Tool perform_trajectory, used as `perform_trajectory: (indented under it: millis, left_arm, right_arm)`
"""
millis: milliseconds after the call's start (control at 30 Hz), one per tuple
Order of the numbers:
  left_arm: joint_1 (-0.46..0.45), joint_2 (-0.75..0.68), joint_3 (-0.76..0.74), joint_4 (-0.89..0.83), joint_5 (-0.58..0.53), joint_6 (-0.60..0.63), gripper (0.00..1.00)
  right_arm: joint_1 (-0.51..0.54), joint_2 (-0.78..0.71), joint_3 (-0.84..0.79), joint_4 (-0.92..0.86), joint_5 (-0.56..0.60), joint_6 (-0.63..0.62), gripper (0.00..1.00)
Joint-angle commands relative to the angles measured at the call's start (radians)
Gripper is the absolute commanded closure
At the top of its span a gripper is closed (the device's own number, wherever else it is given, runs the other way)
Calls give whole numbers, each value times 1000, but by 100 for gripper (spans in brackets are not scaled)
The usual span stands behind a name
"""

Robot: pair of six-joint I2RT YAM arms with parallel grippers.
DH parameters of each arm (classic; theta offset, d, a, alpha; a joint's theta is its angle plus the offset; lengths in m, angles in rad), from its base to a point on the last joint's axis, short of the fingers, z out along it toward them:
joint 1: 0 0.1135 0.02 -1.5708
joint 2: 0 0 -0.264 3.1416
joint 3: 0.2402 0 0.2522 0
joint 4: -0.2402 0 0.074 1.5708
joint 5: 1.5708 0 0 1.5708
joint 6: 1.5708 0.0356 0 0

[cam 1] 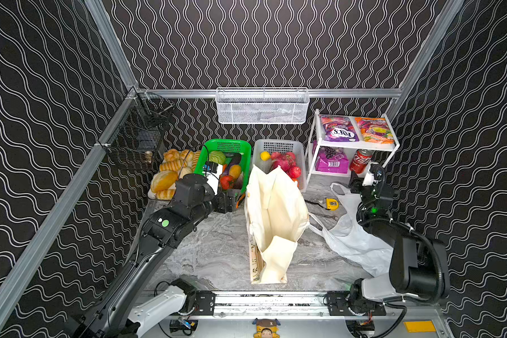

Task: Place the mixed food into the grocery bags and tie them
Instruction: 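Reach the right gripper to the red cola can on the shelf and grasp it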

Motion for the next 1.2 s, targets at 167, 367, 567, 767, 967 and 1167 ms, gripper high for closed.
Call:
perform_trajectory:
  millis: [167, 367, 567, 767, 967, 1167]
  left_arm:
    - [0, 11, 20, 13, -25, 14, 20]
    - [0, 13, 32, 6, -45, 6, 20]
    - [-1, 18, 67, -8, -33, 1, 19]
    - [-1, 20, 64, -24, -39, -4, 19]
    - [-1, 16, 66, -24, -36, -12, 19]
    - [0, 17, 75, -40, -22, -15, 19]
  right_arm:
    - [-9, 122, 56, 216, 7, -36, 22]
    - [-14, 184, 76, 293, -29, -79, 20]
    - [-19, 238, 122, 304, -15, -73, 16]
    - [-23, 279, 160, 297, -39, -51, 14]
    - [-23, 308, 194, 273, -49, -20, 15]
    - [-25, 332, 211, 242, -56, 7, 17]
